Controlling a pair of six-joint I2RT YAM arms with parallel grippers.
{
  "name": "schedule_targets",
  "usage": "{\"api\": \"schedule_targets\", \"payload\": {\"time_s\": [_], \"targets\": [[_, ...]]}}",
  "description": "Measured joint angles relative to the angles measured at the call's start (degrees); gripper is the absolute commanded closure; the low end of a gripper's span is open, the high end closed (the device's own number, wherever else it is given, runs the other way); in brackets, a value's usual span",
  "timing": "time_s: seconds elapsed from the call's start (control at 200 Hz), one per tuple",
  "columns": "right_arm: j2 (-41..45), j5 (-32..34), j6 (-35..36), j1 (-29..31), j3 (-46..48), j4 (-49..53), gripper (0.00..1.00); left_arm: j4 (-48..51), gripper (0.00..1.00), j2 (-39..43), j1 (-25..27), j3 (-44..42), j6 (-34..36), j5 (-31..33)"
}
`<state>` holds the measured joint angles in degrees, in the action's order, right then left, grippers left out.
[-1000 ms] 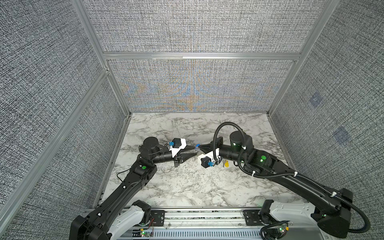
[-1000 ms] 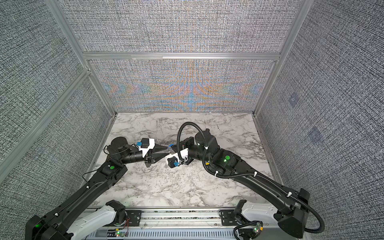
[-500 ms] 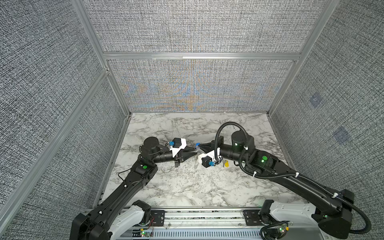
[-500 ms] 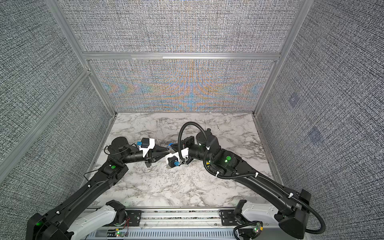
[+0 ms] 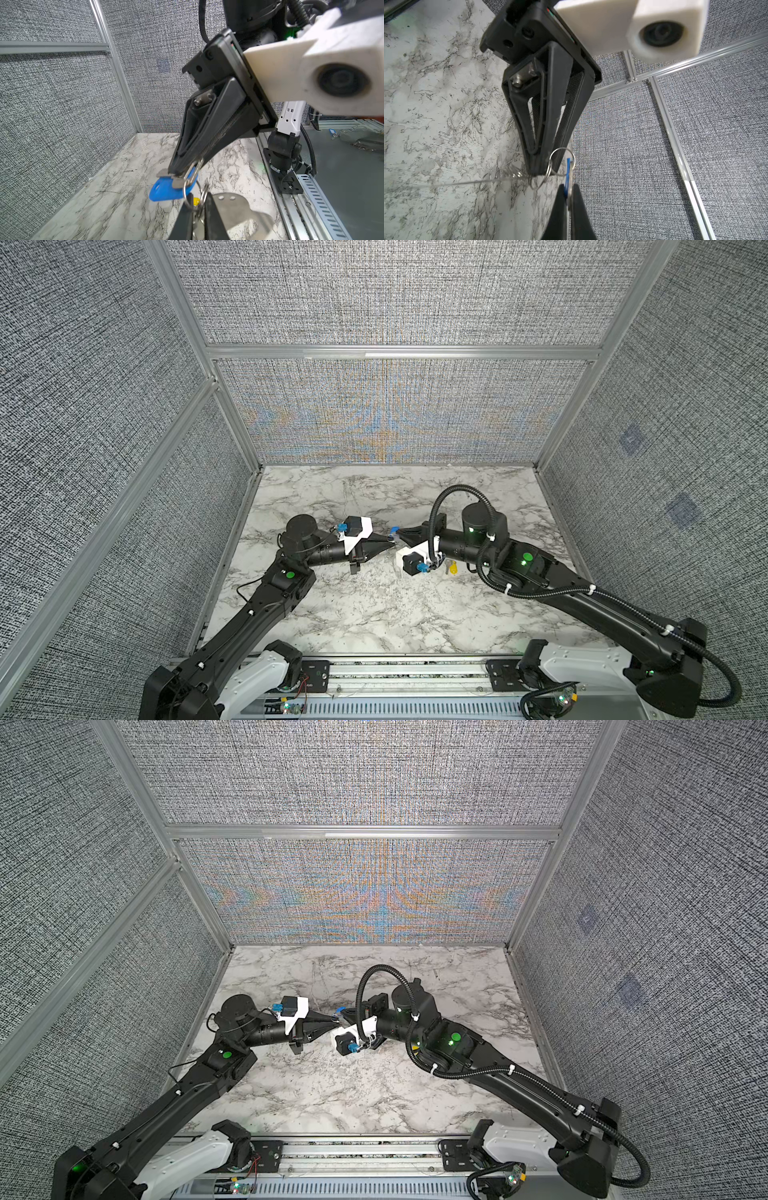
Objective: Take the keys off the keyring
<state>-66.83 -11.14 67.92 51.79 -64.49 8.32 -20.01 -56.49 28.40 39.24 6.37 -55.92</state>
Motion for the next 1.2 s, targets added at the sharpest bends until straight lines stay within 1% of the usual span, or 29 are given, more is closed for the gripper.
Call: {"api": "schedule_targets", "payload": {"time_s": [0.065, 0.475, 0.615, 1.201], "targets": [[0.1, 0.0, -0.2, 0.0, 0.1, 0.0, 1.0, -0.3, 0.91, 0.0, 0.0, -0.2, -0.4, 0.0], [0.6, 0.2, -1.2, -0.1, 0.5, -1.0, 1.0, -1.3, 0.94, 0.1, 0.0, -0.2, -0.4, -0.1], [0.6, 0.4, -1.5, -0.1, 0.9, -1.7, 1.0, -1.3, 1.0, 0.1, 0.0, -0.2, -0.4, 0.0], [3.4, 3.2, -4.5, -0.5, 4.9, -5.5, 1.0, -1.3, 1.0, 0.0, 0.1, 0.3, -0.3, 0.8]]}}
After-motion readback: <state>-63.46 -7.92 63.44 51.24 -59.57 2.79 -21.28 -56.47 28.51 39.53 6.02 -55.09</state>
